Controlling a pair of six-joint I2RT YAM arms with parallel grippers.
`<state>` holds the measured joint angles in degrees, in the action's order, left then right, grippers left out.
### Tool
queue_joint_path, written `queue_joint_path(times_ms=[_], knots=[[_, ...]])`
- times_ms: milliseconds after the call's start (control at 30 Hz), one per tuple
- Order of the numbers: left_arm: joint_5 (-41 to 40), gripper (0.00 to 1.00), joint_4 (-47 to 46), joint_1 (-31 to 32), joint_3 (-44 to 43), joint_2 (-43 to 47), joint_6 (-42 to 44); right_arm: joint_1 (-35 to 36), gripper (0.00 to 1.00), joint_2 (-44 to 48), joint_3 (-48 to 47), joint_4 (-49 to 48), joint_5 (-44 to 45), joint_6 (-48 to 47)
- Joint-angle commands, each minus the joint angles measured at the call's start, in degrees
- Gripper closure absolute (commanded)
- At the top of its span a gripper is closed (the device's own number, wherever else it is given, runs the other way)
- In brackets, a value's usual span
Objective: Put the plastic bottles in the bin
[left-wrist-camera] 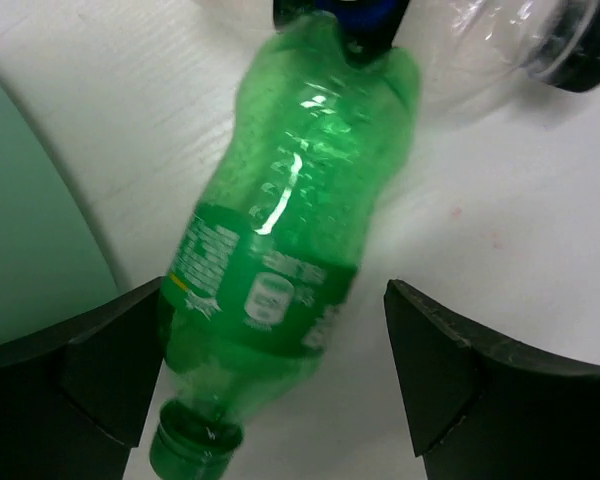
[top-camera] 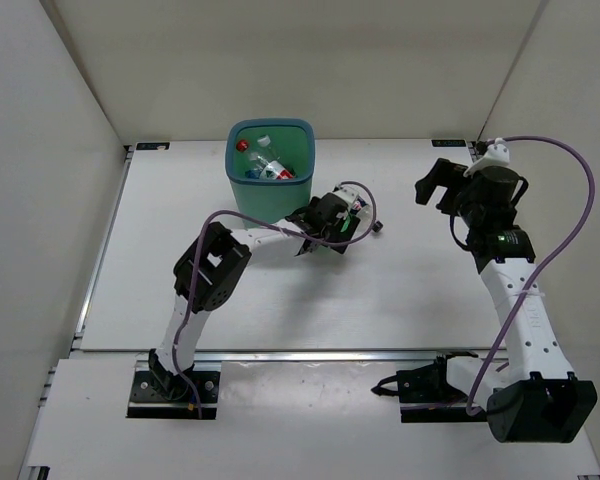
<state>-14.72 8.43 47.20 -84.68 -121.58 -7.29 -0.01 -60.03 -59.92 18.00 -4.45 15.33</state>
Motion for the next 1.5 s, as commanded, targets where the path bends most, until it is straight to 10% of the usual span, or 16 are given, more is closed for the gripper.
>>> queue_joint_path(times_ms=[0, 300, 967, 1300, 1467], knots=[[1.28, 0.06, -0.95, -0.27, -3.29, -0.67, -0.35, -1.57, 0.00, 0.00, 0.07, -1.56, -0.65, -0.92], [1.10, 0.66, -1.04, 0.09, -2.86, 1.60, -0.10, -2.01, 0.01, 0.70, 2.79, -1.65, -2.50, -0.21], [4.36, 0.64, 5.12, -6.67, 0.06, 39.04, 0.69, 1.32, 0.01, -18.06, 2.65, -12.04, -16.82, -12.67], [-18.56, 0.55, 6.78, -12.39, -12.51, 26.23, 9.66, 5.72, 0.01, -40.25, -15.75, -9.12, -22.54, -24.12], [-13.23, 0.48, 8.61, -18.02, -13.13, 22.97, 3.79, 5.29, 0.01, -44.46, -14.78, -14.56, -25.16, -22.81]])
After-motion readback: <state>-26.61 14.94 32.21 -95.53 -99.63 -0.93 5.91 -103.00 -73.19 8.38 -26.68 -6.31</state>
